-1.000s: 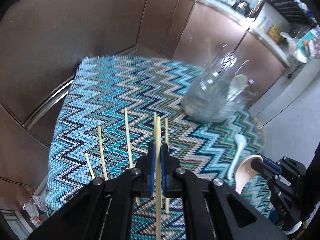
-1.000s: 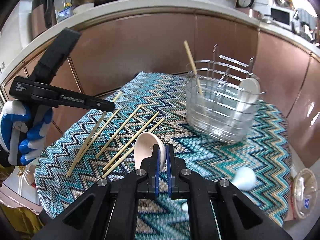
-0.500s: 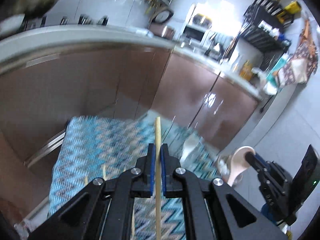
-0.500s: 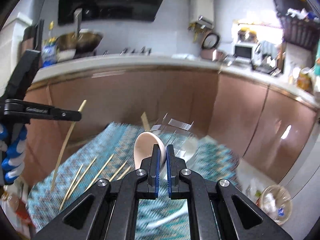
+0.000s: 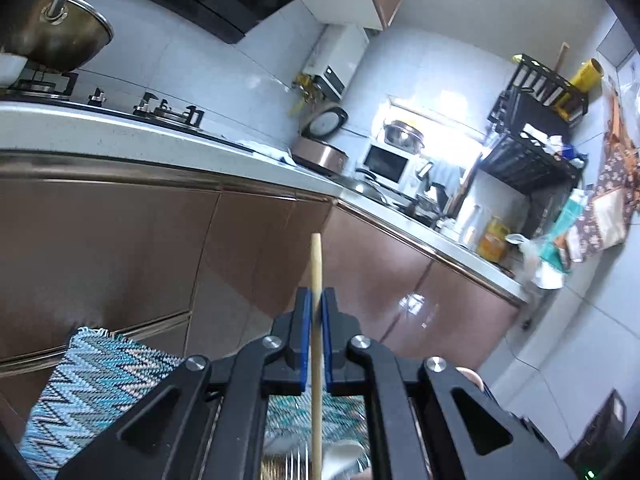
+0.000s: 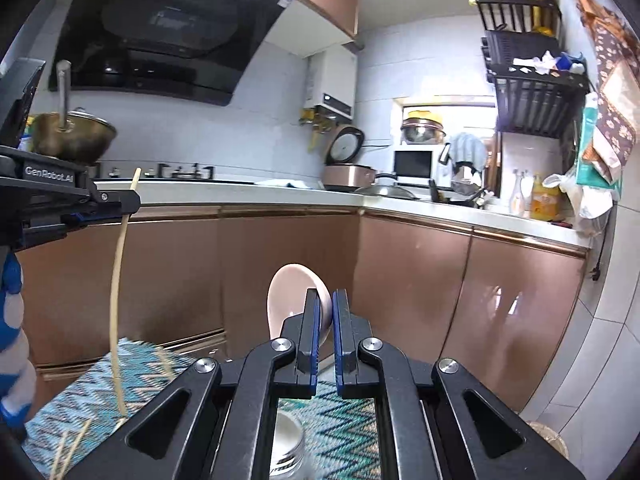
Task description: Organize utensils
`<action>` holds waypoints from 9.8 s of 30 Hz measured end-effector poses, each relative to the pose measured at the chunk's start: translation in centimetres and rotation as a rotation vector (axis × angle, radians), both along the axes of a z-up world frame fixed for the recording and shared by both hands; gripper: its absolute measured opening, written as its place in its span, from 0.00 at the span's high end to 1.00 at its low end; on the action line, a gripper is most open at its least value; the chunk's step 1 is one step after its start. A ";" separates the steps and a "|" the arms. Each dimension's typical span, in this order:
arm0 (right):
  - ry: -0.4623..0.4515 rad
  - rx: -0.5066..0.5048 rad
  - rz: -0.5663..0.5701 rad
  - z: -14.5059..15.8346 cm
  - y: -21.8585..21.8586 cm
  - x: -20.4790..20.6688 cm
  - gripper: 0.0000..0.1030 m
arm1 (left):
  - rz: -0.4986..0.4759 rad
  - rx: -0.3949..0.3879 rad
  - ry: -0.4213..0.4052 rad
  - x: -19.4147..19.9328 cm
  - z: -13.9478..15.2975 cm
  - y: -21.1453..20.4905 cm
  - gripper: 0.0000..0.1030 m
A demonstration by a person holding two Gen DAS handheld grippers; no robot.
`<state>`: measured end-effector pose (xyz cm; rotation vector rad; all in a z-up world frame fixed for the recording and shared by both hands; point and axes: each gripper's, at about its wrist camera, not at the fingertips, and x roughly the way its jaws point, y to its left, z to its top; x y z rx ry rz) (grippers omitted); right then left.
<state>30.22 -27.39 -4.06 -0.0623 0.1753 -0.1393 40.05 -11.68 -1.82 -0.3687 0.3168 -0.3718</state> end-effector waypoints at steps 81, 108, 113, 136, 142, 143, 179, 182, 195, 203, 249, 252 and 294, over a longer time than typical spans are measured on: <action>0.003 0.291 -0.009 1.9 -0.4 -22.4 0.00 | 0.398 0.140 0.056 -27.1 -0.8 21.0 0.40; 0.520 1.119 0.195 -21.8 -9.4 -8.2 0.00 | 0.326 0.246 0.385 -14.0 -13.5 17.2 0.40; 0.528 1.105 0.205 -21.7 -9.6 -6.5 0.00 | 0.330 0.250 0.404 -13.3 -14.4 17.3 0.40; 0.658 0.852 0.326 -18.1 -3.1 -0.1 0.01 | 0.365 0.202 0.467 -12.6 -17.0 20.1 0.40; 0.640 0.807 0.472 -16.0 0.5 0.3 0.01 | 0.371 0.203 0.461 -12.7 -16.8 20.5 0.40; 0.640 0.802 0.475 -15.9 1.0 0.2 0.01 | 0.372 0.202 0.460 -12.8 -16.8 20.6 0.40; 0.912 0.249 0.361 -17.8 16.1 6.6 0.82 | -0.033 0.269 0.835 -0.7 -22.0 17.5 0.65; 0.930 0.230 0.353 -18.3 16.4 7.3 0.82 | -0.051 0.296 0.864 -0.1 -22.7 17.0 0.68; 0.974 0.195 0.343 -19.2 17.0 9.0 0.82 | -0.069 0.349 0.953 1.8 -24.6 16.4 0.83; 0.982 0.219 0.341 -19.5 17.5 9.4 0.88 | -0.045 0.374 0.982 2.1 -24.7 15.7 0.95; -0.123 0.349 0.353 4.3 6.2 3.2 0.94 | -0.073 -0.067 -0.049 -0.5 1.8 4.7 0.96; -0.156 0.345 0.308 3.3 5.7 4.4 0.94 | -0.026 -0.034 -0.088 1.1 0.4 2.6 0.96; -0.158 0.236 0.150 9.5 7.0 -13.6 0.03 | 0.159 0.114 -0.157 -19.3 6.1 10.6 0.47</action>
